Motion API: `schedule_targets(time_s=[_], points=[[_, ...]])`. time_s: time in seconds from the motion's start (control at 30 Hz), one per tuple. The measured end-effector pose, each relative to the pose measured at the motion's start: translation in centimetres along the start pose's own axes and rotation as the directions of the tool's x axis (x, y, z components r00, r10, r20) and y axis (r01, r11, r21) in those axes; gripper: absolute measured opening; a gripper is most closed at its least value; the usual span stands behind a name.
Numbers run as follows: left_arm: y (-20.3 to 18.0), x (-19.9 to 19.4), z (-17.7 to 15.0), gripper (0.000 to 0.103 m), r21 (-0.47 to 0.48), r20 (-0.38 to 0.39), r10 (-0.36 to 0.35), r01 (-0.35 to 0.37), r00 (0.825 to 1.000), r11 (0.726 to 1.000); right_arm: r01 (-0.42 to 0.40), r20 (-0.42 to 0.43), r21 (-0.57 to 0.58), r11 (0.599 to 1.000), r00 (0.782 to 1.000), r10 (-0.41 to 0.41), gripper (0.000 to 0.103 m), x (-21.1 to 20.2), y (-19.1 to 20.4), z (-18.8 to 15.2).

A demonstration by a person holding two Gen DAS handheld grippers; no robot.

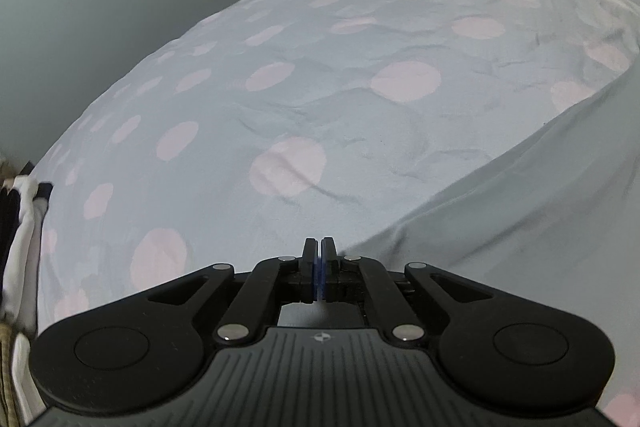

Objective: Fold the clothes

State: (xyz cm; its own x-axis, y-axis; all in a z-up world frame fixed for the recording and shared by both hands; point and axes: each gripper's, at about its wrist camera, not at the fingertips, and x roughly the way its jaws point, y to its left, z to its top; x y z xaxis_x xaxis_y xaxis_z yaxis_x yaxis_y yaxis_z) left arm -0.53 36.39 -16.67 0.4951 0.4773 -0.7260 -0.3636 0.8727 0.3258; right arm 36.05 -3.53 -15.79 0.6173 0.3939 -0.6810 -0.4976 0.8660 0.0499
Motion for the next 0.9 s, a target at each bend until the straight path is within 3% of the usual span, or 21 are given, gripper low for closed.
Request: schedule_targets(time_s=[0.07, 0.17, 0.33, 0.4, 0.47, 0.6, 0.67, 0.73, 0.8, 0.9], points=[[-0.1, -0.6, -0.6, 0.001, -0.014, -0.002, 0.012, -0.012, 1.000, 1.000, -0.031, -0.011, 0.121, 0.992, 0.999, 0.033, 0.031, -1.0, -1.7, -0.8], [0.4, -1.6, -1.4, 0.002, -0.052, -0.010, 0.027, -0.027, 1.000, 0.998, -0.092, -0.028, 0.301, 0.949, 0.994, 0.105, 0.036, -2.3, -3.9, -3.0], [2.3, -2.8, -2.0, 0.003, -0.157, -0.018, 0.055, -0.057, 0.998, 0.986, -0.099, -0.013, 0.431, 0.897, 0.993, 0.116, 0.040, -2.6, -4.7, -5.7], [3.2, -3.3, -2.1, 0.004, -0.215, -0.009, 0.061, -0.061, 0.998, 0.975, -0.097, -0.004, 0.452, 0.887, 0.994, 0.111, 0.046, -2.2, -4.4, -5.9], [4.0, -3.7, -2.4, 0.005, -0.260, -0.002, 0.067, -0.065, 0.998, 0.963, -0.096, 0.016, 0.417, 0.904, 0.995, 0.098, 0.060, -1.8, -3.3, -5.2], [5.0, -4.1, -3.1, 0.005, -0.311, -0.013, 0.076, -0.076, 0.997, 0.947, -0.047, 0.011, 0.182, 0.982, 0.999, 0.046, 0.060, -0.5, -0.6, -3.0], [5.2, -4.2, -3.4, 0.005, -0.322, -0.022, 0.083, -0.085, 0.996, 0.943, -0.032, -0.014, 0.067, 0.997, 0.999, 0.033, 0.062, 0.3, 0.3, -2.5], [5.3, -4.2, -3.5, 0.005, -0.333, -0.030, 0.083, -0.088, 0.996, 0.939, -0.031, -0.044, 0.023, 0.999, 0.999, 0.032, 0.066, 1.1, 0.5, -2.7], [5.3, -4.2, -3.5, 0.005, -0.333, -0.034, 0.074, -0.081, 0.997, 0.940, -0.043, -0.045, 0.049, 0.998, 0.998, 0.046, 0.064, 1.2, 0.4, -2.9], [5.2, -4.1, -3.5, 0.006, -0.332, -0.039, 0.061, -0.071, 0.997, 0.941, -0.054, -0.047, 0.059, 0.997, 0.997, 0.057, 0.043, 0.5, 0.6, -3.4]])
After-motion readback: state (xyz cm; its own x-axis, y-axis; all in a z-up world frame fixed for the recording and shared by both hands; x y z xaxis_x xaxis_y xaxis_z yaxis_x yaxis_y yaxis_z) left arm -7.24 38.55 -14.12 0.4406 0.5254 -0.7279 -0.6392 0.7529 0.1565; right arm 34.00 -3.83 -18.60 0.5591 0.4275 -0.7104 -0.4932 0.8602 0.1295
